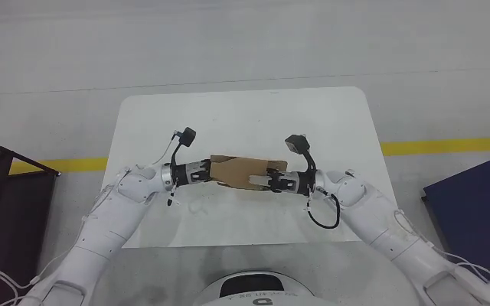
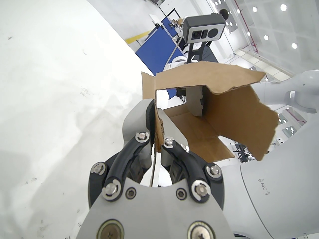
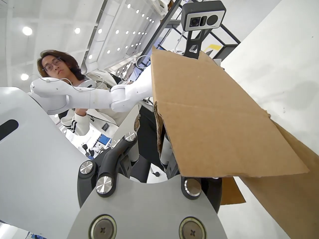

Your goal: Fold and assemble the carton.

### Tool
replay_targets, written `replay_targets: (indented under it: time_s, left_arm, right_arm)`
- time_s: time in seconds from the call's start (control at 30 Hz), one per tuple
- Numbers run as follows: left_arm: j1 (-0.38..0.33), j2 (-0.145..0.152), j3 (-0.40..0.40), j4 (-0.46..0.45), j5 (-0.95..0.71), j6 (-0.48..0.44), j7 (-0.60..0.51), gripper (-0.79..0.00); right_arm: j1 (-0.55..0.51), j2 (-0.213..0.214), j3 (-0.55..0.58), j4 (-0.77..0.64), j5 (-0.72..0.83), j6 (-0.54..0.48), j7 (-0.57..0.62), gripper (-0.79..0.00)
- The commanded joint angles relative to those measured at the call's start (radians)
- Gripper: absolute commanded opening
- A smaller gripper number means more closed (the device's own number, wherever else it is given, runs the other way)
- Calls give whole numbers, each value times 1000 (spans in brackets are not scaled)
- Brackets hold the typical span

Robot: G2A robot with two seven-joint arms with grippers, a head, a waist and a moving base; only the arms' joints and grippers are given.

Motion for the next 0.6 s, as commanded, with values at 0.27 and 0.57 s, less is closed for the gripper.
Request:
replay_targets:
  time_s: [0.27, 0.57]
  left_arm:
    - [-2, -5, 5, 7, -46, 12, 52, -785]
    - [11, -1, -20, 18, -110, 4, 71, 0]
  right_arm:
    - [16, -6, -12, 20, 20, -6, 71, -785]
    - [-5, 10, 65, 38, 92, -91, 79, -785]
